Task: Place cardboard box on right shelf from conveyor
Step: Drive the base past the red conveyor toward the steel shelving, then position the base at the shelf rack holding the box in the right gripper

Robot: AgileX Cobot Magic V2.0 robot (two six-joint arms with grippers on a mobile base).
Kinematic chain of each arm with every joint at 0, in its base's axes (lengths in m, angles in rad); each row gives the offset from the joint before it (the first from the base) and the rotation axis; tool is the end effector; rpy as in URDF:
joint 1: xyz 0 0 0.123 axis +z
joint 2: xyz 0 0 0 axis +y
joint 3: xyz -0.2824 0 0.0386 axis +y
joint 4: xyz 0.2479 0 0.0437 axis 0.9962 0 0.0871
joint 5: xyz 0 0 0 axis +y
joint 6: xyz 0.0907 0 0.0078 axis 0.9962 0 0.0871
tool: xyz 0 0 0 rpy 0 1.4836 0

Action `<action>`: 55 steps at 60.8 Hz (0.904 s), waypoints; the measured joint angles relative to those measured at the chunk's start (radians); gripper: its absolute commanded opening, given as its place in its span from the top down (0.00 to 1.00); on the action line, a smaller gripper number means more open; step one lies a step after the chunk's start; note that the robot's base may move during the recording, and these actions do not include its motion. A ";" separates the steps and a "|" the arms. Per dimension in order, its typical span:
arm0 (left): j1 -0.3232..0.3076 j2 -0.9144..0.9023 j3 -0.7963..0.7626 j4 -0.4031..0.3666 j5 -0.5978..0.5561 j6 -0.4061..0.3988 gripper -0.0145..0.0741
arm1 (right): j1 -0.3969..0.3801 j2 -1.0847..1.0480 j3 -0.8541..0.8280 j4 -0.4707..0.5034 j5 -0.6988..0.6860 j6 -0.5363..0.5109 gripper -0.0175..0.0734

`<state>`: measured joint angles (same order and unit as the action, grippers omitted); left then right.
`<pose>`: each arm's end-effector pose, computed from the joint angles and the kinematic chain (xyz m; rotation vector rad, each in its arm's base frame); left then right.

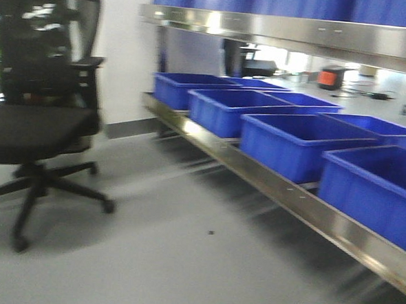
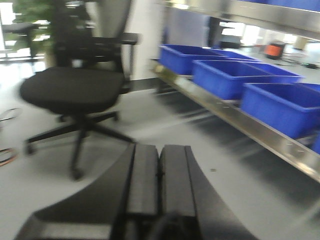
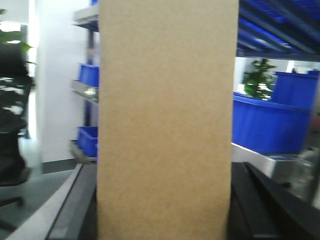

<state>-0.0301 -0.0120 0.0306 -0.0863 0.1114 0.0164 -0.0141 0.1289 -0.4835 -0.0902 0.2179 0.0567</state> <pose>0.0567 -0.0026 0.1933 -0.0243 1.6137 -0.0846 0.0309 -0.0022 0.3448 0.0048 1.3463 -0.0515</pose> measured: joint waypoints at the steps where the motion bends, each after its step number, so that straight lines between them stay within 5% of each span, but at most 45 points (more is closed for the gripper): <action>1: 0.000 0.000 0.000 0.000 0.000 0.000 0.97 | 0.000 0.000 0.000 0.000 0.000 0.000 0.46; 55: 0.000 0.000 0.000 0.000 0.000 0.000 0.97 | 0.000 0.000 0.000 0.000 0.000 0.000 0.46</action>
<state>-0.0301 -0.0120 0.0306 -0.0863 0.1114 0.0164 -0.0141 0.1289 -0.4835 -0.0902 0.2179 0.0567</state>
